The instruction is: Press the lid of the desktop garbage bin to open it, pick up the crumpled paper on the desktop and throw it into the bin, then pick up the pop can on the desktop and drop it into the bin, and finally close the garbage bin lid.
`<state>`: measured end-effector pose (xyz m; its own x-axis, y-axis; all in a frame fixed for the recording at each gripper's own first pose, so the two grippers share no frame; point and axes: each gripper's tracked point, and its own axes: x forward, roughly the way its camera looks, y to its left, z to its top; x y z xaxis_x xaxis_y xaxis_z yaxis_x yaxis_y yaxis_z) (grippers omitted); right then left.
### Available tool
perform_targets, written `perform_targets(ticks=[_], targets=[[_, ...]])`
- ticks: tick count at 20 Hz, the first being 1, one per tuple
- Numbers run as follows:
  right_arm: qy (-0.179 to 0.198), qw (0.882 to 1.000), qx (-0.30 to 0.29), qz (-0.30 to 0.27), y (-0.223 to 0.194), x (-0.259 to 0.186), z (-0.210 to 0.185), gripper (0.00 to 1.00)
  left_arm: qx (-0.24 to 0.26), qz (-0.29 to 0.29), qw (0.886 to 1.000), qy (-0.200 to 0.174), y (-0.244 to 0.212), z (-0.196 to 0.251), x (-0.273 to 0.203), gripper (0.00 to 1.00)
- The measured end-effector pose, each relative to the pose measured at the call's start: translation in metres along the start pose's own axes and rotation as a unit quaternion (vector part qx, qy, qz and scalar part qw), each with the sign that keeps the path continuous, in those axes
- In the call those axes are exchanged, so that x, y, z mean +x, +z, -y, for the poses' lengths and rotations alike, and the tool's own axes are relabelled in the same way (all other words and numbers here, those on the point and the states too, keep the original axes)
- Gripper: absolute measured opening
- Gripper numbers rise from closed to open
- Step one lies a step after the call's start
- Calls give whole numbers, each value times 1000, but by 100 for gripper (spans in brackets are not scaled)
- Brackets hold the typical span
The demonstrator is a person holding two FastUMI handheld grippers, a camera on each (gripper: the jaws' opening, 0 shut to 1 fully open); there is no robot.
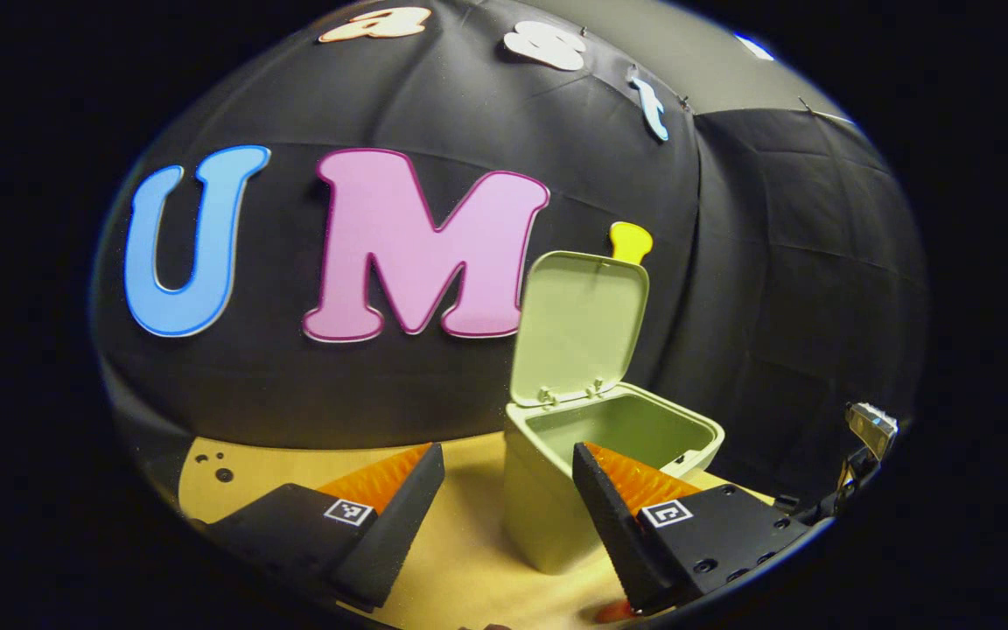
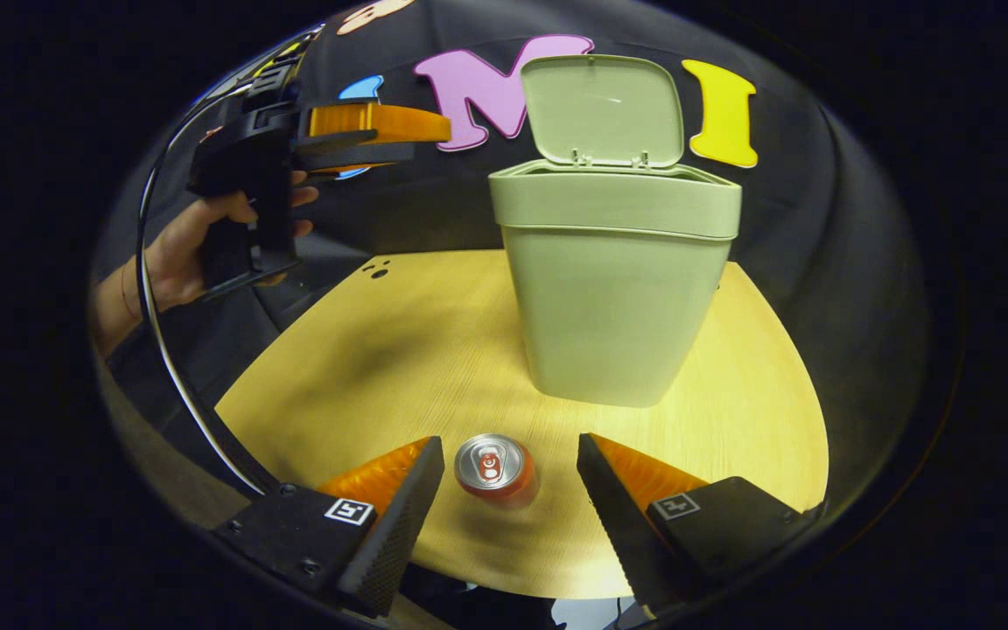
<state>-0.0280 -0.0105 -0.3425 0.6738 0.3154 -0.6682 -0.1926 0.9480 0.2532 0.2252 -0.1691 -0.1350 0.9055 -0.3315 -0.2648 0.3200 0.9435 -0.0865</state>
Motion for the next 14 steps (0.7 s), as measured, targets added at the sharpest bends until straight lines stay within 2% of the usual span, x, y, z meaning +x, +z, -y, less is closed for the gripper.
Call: perform_targets(ticks=[7, 14], targets=[[10, 999, -39, -31, -24, 27, -17, 99, 2, -11, 998, 59, -20, -53, -80, 95], [-2, 995, -78, -64, -48, 54, -14, 99, -6, -33, 994, 104, -52, -87, -139, 95]])
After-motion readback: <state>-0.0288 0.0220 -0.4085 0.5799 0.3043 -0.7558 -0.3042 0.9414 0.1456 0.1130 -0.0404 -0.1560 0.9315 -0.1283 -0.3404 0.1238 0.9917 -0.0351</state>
